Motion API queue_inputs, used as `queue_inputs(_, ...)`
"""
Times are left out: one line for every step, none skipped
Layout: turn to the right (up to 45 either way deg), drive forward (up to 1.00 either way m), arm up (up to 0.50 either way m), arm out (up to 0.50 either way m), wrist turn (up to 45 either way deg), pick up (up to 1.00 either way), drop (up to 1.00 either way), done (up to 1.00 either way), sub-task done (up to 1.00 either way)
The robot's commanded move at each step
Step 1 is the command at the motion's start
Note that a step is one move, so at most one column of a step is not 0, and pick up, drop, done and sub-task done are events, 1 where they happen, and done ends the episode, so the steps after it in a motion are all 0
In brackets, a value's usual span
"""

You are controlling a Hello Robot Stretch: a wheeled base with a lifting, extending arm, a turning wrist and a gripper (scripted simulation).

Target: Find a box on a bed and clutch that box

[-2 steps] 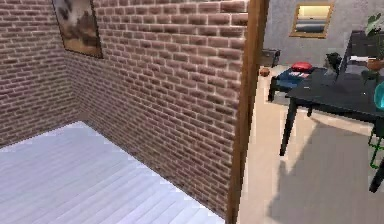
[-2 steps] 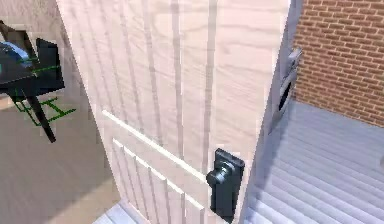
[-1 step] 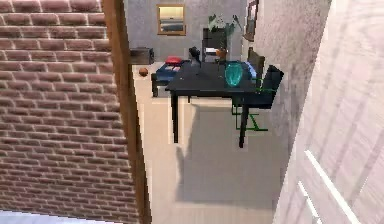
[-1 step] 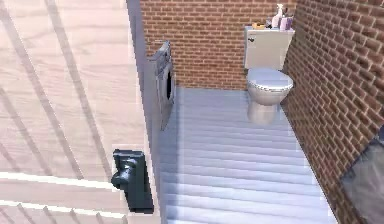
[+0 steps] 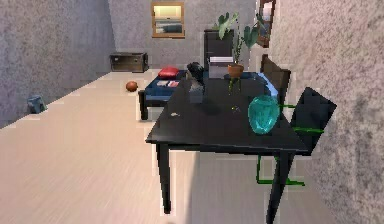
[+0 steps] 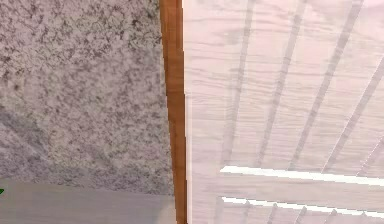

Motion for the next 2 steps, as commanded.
queue_inputs(9.0, 0.00, 0.00, 0.00, 0.0, 0.00, 0.00, 0.00, 0.00)
queue_inputs(0.0, 0.20, 0.00, 0.00, 0.0, 0.00, 0.00, 0.00, 0.00)
